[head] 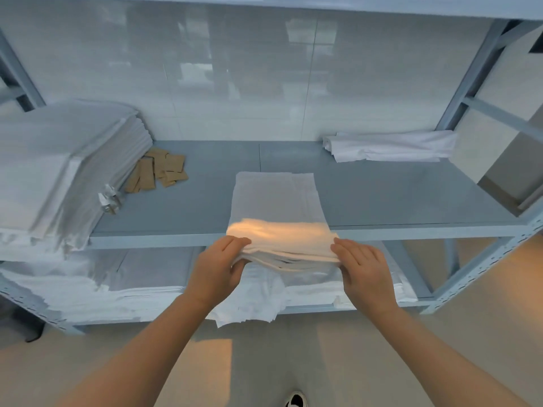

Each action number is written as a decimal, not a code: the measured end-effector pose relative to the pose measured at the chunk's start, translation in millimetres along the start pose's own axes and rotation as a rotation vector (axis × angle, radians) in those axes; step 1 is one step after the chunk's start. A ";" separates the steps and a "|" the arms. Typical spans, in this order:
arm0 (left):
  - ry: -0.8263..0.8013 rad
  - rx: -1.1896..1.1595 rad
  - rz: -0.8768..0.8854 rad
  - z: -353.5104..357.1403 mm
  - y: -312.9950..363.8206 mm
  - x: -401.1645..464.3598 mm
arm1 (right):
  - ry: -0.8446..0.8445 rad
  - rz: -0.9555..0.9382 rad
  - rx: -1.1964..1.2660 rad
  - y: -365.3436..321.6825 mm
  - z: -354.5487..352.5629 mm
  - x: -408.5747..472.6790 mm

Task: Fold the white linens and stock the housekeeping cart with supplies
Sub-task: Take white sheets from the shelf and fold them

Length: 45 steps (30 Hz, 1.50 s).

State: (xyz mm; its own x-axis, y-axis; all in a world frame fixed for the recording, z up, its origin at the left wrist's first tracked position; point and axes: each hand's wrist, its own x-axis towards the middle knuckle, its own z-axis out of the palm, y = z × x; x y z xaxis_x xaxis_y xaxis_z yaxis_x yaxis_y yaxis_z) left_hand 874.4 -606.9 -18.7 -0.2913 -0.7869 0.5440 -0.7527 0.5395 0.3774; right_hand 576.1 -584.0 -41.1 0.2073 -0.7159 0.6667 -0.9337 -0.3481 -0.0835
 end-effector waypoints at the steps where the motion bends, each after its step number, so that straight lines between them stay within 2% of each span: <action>1: 0.036 0.005 0.026 -6.0 2.8 6.1 | 0.021 0.001 -0.006 -0.7 -5.5 5.8; 5: 0.155 -0.023 0.064 -24.1 9.2 36.1 | 0.131 0.030 -0.026 0.0 -20.1 39.7; 12: 0.342 -0.122 -0.017 -26.0 1.1 103.4 | 0.225 0.024 0.004 21.7 -16.0 113.0; 21: 0.429 -0.102 -0.160 -8.2 -26.2 200.3 | 0.076 -0.030 0.085 76.0 23.9 228.9; 26: 0.364 -0.028 -0.352 14.5 -56.1 239.0 | 0.048 -0.051 0.097 93.5 60.1 275.8; 31: 0.355 -0.013 -0.266 37.8 -95.0 280.0 | 0.044 -0.013 0.117 107.4 108.3 311.7; 34: 0.333 -0.035 -0.286 59.7 -123.6 301.4 | 0.029 0.020 0.100 114.1 142.5 326.6; 42: 0.187 -0.106 -0.472 141.9 -222.9 355.0 | -0.118 0.067 0.038 146.8 261.5 360.9; 45: 0.127 -0.110 -0.558 180.5 -257.8 358.9 | -0.232 0.086 0.012 160.3 313.6 359.7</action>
State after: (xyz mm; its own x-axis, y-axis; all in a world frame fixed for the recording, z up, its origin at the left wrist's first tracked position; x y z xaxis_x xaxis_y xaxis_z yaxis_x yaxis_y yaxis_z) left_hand 857.3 -1082.5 -56.1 0.2098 -0.9226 0.3238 -0.7044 0.0871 0.7045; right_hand 592.5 -1087.1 -46.9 0.1900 -0.8628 0.4685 -0.9477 -0.2858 -0.1418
